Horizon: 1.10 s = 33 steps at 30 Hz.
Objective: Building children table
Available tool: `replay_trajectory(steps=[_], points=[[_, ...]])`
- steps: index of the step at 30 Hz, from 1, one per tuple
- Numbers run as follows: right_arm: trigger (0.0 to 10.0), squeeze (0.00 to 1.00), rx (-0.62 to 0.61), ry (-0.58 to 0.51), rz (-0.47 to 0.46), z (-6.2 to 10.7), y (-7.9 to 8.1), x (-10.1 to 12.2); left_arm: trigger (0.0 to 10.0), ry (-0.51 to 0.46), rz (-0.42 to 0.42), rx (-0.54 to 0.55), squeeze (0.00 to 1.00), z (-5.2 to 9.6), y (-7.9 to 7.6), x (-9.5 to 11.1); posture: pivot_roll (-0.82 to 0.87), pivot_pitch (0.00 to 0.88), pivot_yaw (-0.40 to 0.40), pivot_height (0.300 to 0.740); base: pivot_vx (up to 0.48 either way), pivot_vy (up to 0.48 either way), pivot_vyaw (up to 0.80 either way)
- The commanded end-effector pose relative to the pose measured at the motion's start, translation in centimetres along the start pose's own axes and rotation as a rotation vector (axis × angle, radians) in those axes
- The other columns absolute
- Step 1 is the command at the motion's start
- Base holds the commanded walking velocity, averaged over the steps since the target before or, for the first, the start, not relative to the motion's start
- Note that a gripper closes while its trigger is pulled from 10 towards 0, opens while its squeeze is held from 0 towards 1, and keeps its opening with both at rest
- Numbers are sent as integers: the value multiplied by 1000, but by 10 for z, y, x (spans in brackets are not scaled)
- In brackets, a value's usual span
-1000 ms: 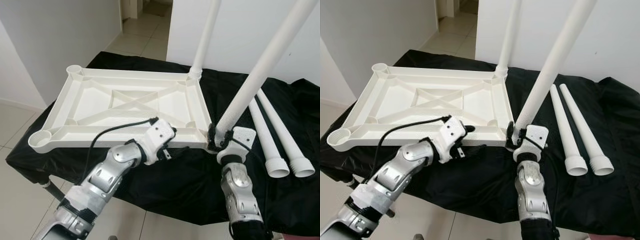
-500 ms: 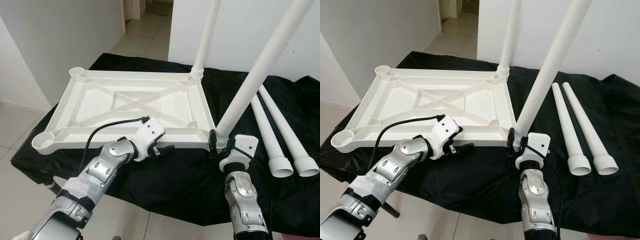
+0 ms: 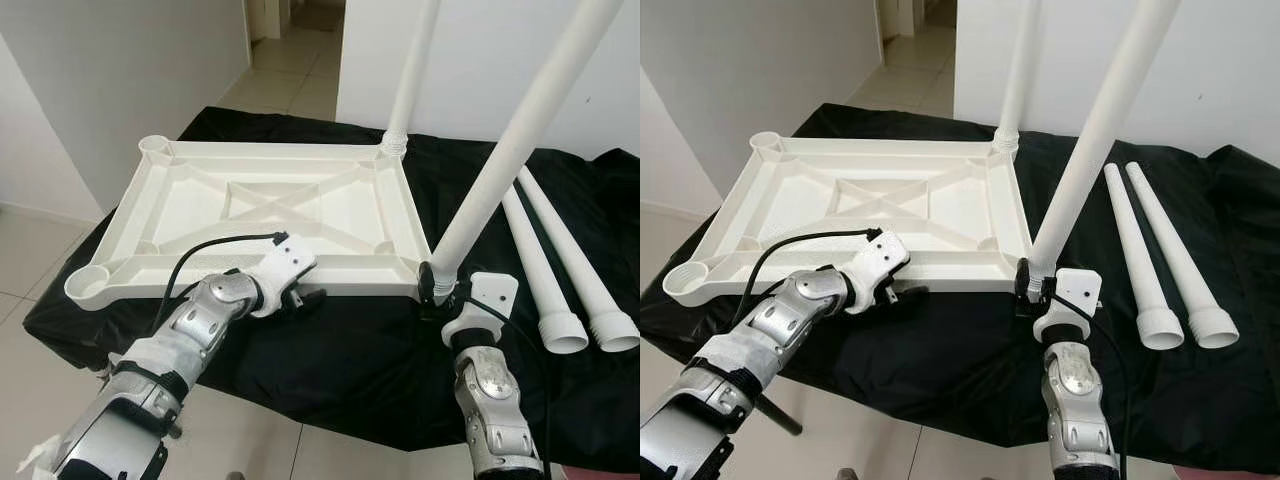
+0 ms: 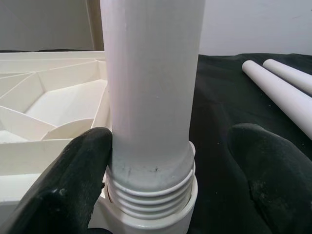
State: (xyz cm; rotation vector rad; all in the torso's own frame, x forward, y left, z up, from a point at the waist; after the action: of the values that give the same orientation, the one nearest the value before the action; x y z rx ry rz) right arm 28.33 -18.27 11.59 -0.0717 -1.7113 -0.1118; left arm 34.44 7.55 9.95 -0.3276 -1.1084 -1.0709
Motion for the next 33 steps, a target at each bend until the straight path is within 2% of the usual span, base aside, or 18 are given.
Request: replay_trajectory(steps=[1, 5, 9, 10, 12, 13, 18, 19, 20, 21, 22, 23, 25, 26, 27, 28, 31, 33], points=[[10000, 0, -8, 5, 5, 0, -3, 0, 10000, 49, 11, 63, 0, 5, 14, -6, -84, 0, 11, 740, 0, 0, 0], [10000, 0, -5, 14, 5, 5, -2, -2, 10000, 77, 66, 100, 0, 12, 27, -12, -86, 0, 20, 740, 0, 0, 0], [10000, 0, -8, 18, 5, 7, -3, -3, 10000, 79, 73, 108, 0, 14, 30, -13, -86, 0, 20, 740, 0, 0, 0], [10000, 0, -15, 25, 5, 9, -4, -4, 5176, 75, 88, 134, 0, 16, 35, -13, -88, 0, 21, 740, 0, 0, 0], [10000, 0, -15, 25, 5, 9, -4, -4, 5176, 75, 88, 134, 0, 16, 35, -13, -88, 0, 21, 740, 0, 0, 0], [10000, 0, -15, 24, 4, 8, -4, -4, 4392, 70, 91, 149, 0, 16, 39, -12, -88, 0, 21, 740, 0, 0, 0], [10000, 0, -18, 16, 1, 4, -4, -2, 4275, 59, 102, 169, 0, 16, 43, -9, -86, 0, 21, 740, 0, 0, 0], [10000, 0, -20, 14, 1, 2, -4, -2, 3216, 54, 102, 168, 0, 15, 43, -7, -86, 0, 20, 740, 0, 0, 0], [10000, 0, -20, 14, 1, 2, -4, -2, 3216, 54, 102, 168, 0, 15, 43, -7, -86, 0, 20, 740, 0, 0, 0], [10000, 0, -21, 11, 0, 1, -4, -1, 2549, 50, 100, 169, 0, 15, 43, -6, -85, 0, 20, 740, 0, 0, 0], [10000, 0, -21, 11, 0, 1, -4, -1, 2549, 50, 100, 169, 0, 15, 43, -6, -85, 0, 20, 740, 0, 0, 0], [10000, 0, -21, 9, -1, 0, -4, -1, 4588, 45, 95, 170, 0, 14, 43, -5, -83, 0, 19, 740, 0, 0, 0], [10000, 0, -21, 9, -1, 0, -4, -1, 4588, 45, 95, 170, 0, 14, 43, -5, -83, 0, 19, 740, 0, 0, 0], [10000, 0, -20, 7, 0, -1, -3, 0, 7647, 37, 91, 172, 0, 12, 42, -2, -83, 0, 19, 740, 0, 0, 0], [10000, 0, -20, 7, 0, -1, -3, 0, 7647, 37, 91, 172, 0, 12, 42, -2, -83, 0, 19, 740, 0, 0, 0], [10000, 0, -18, 5, -2, -2, -1, 0, 10000, 6, 73, 146, 0, 6, 34, 6, -73, 0, 13, 740, 0, 0, 0], [10000, 0, -15, 4, -3, -5, 0, 0, 10000, -35, 41, 108, 0, -2, 22, 17, -69, 0, 11, 740, 0, 0, 0], [10000, 0, -15, 4, -3, -5, 0, 0, 10000, -35, 41, 108, 0, -2, 22, 17, -69, 0, 11, 740, 0, 0, 0]])
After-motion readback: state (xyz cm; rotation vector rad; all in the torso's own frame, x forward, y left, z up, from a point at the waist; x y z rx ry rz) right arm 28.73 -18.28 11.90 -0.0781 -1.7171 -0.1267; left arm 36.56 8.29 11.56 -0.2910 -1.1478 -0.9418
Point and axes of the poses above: a point about 5 cm out from each wrist's last joint towards the gripper, its own z axis pointing back from the gripper into the wrist, its own x axis along the axis of the wrist's last joint, y = z × x, the point moved 2 cm from there along -z, pointing out of the wrist towards the gripper, and after that the axes turned 2 degrees about -z, right-handed, at the moved point
